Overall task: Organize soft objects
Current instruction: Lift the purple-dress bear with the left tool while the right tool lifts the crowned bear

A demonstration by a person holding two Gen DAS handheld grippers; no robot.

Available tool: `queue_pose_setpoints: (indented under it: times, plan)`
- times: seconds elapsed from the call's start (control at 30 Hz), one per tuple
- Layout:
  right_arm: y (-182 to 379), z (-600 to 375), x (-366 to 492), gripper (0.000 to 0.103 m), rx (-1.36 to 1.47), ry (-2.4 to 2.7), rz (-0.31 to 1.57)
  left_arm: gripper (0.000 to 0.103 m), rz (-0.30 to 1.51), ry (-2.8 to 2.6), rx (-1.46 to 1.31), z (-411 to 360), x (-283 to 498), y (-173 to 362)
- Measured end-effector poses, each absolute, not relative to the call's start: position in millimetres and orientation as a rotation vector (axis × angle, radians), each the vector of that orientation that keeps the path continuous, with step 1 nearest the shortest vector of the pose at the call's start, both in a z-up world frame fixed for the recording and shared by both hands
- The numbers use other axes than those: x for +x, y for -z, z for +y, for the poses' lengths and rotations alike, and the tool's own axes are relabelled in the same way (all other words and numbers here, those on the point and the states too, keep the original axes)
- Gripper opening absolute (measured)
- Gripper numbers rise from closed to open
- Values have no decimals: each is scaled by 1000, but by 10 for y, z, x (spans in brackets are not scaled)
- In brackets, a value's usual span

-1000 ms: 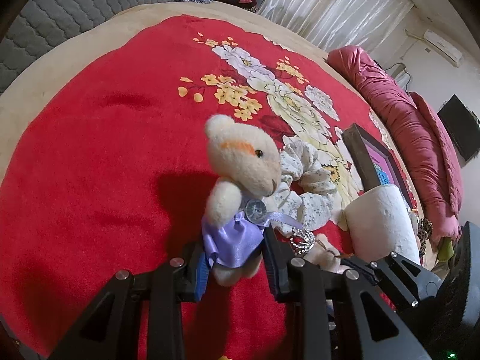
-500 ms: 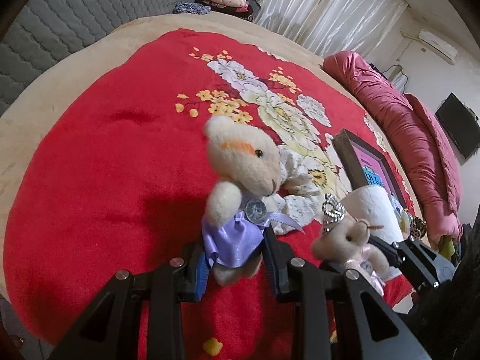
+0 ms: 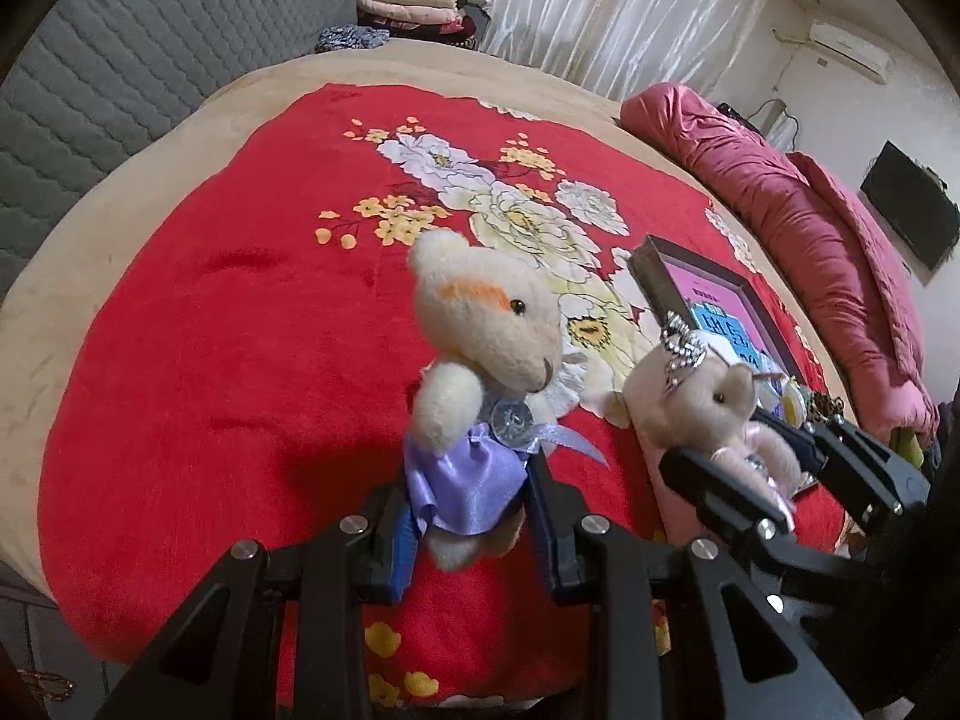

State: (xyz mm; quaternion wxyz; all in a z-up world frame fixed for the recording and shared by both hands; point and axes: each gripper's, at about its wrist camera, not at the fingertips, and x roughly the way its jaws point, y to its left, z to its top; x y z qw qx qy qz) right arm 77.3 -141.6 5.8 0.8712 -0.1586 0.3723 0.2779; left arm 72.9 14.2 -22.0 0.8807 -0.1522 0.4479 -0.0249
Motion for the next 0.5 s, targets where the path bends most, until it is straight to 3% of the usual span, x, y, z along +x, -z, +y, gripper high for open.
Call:
queue_pose_setpoints:
  times: [0.5]
  plan:
    - [-343, -1748, 567, 46, -259, -546, 722, 32, 907, 86, -236, -205, 562, -30]
